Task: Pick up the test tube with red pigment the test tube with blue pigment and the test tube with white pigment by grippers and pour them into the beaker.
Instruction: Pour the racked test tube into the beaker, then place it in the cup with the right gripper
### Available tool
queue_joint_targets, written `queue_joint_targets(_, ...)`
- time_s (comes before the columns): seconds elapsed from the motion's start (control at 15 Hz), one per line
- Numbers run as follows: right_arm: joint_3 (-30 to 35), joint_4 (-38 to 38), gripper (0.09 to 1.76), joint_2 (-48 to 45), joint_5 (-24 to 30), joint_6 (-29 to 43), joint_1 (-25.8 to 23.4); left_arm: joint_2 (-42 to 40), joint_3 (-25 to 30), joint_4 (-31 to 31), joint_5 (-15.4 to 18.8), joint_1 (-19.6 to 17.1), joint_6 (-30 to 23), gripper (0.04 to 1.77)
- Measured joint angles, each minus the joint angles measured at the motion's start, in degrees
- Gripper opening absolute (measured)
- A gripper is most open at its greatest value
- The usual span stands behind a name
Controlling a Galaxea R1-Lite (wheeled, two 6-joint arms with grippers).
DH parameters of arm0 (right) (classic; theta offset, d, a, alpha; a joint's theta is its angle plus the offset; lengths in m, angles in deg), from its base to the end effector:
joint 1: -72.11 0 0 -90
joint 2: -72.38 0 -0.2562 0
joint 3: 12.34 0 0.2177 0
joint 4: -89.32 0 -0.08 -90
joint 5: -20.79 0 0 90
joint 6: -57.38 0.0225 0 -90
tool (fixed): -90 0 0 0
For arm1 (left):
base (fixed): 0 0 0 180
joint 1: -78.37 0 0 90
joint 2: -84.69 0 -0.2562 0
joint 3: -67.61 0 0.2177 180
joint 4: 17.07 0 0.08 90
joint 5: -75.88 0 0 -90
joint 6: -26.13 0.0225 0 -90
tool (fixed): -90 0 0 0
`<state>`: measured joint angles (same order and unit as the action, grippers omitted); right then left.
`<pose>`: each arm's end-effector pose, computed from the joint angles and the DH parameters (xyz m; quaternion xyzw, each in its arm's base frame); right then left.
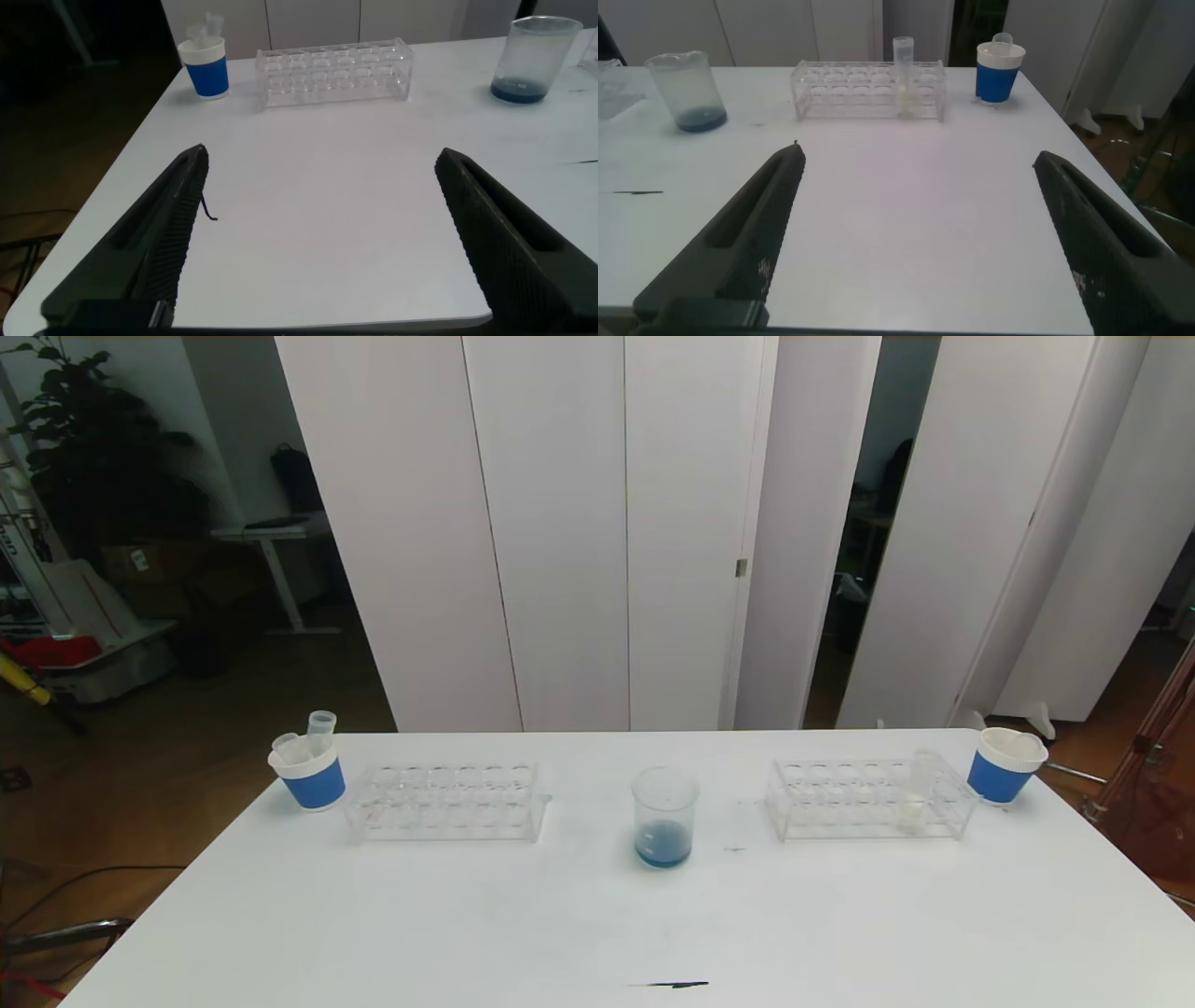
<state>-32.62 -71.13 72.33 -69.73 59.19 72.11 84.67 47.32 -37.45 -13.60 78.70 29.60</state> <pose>0.0504 -0.0002 0.0768 0.0158 -0.0069 -0.0044 0.9998 0.0505 -0.0005 0.0753 0.0303 0.0004 -0.0074 0.9995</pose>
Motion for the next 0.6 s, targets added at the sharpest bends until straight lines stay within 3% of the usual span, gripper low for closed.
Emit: queue_joint_targets(0.6,0.0,0.05,1.75,-0.02,0.0,-0.17,0.0,0.02,0.0,0.0,0.0,0.02,0.02,1.73)
